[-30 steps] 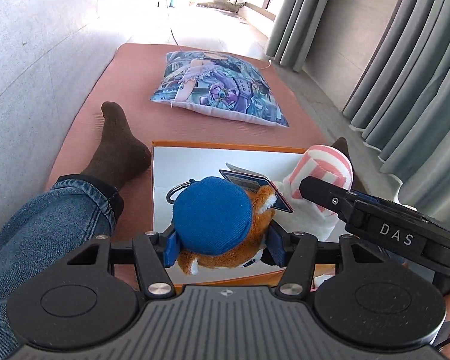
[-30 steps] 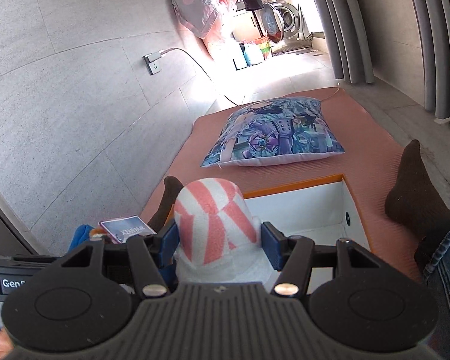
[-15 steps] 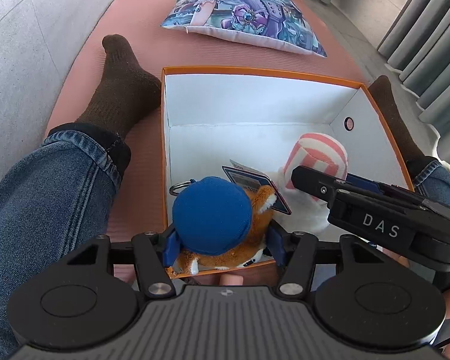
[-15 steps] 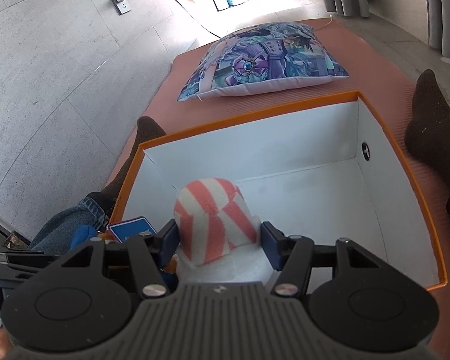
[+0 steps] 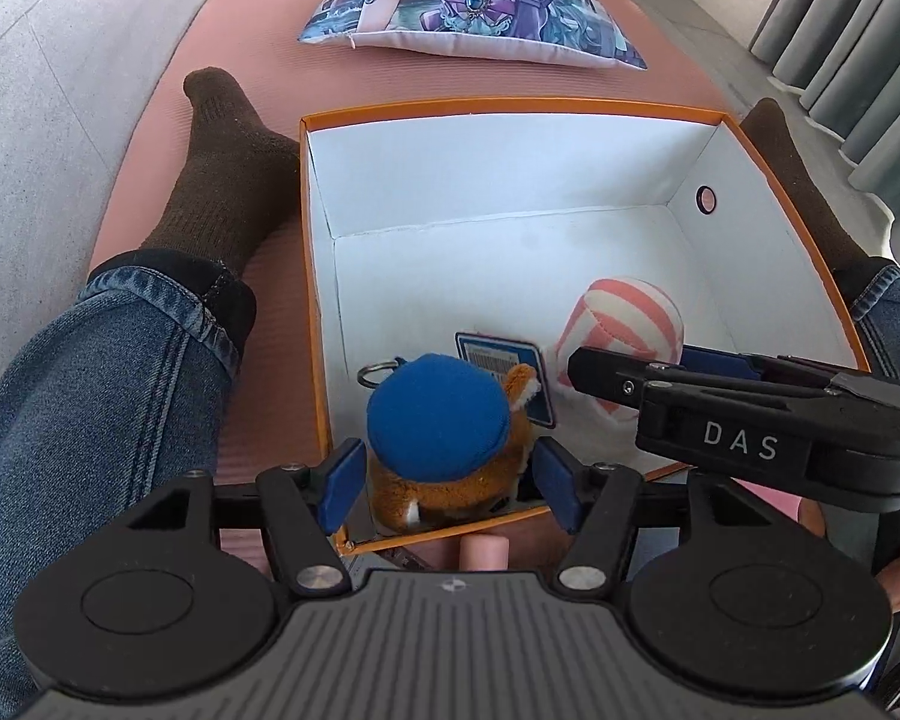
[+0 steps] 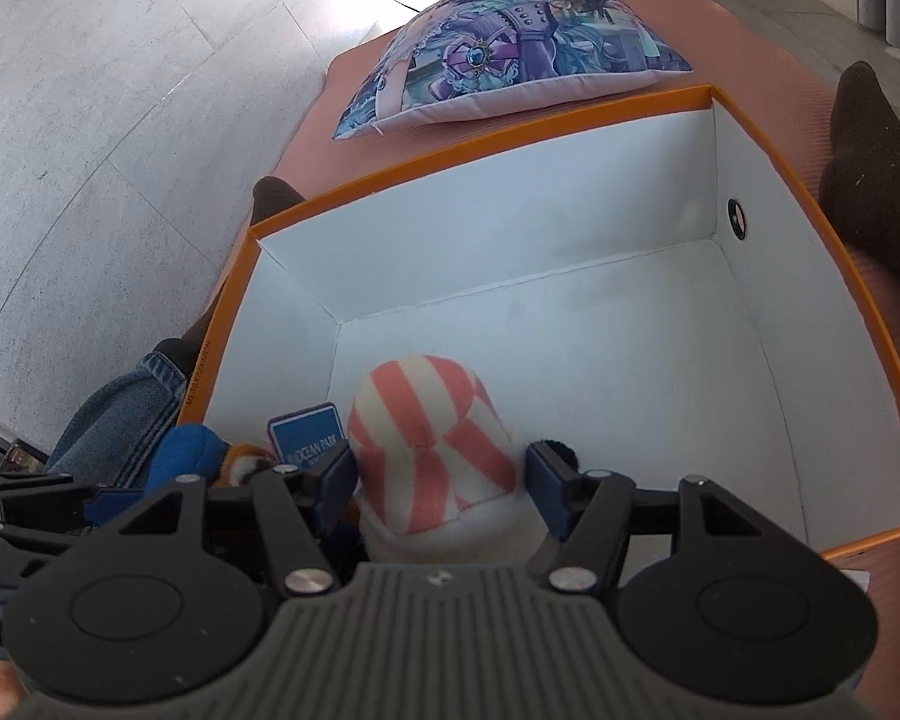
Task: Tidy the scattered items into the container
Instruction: 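Carry both plushes into the orange box and open both tools, then withdraw both tools from the box back toward the pile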
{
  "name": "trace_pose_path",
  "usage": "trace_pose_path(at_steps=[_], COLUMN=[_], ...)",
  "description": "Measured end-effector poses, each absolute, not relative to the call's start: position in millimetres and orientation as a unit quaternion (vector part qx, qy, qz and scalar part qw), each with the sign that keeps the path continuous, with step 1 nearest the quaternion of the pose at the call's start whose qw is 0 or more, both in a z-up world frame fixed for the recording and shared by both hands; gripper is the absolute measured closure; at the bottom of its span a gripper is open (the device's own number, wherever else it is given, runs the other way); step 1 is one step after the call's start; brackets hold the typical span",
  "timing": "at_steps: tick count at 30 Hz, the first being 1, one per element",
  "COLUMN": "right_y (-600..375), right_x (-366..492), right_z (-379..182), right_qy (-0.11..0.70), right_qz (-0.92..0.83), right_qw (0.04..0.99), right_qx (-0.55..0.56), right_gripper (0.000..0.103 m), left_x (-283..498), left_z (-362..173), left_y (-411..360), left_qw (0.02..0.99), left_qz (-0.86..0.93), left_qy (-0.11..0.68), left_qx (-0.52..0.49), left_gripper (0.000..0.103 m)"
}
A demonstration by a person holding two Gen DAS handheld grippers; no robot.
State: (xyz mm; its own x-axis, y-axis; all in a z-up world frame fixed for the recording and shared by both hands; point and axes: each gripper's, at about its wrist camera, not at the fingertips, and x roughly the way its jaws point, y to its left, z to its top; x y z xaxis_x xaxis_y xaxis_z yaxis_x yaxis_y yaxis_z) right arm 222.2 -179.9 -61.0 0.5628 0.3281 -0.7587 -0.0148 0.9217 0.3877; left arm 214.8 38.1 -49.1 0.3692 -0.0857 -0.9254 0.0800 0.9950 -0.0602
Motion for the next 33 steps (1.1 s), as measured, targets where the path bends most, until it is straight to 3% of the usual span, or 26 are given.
trace_pose_path(at_steps=[20,33], right_y=[-179,-184], right_x=[208,142], right_z=[-40,24], right_qy=[0.430,0.318], right_qz=[0.128,0.126], right_qw=[0.876,0.929], right_qx=[0.177,0.141], right_gripper=[0.036,0.036], left_x=[197,144], left_z=[-31,21], left_y=[46,49], left_qw=[0.851,0.907], left_qz=[-0.071,-0.069], left_qy=[0.519,0.412], left_qx=[-0.031,-0.059], left_gripper=[0.030,0.030])
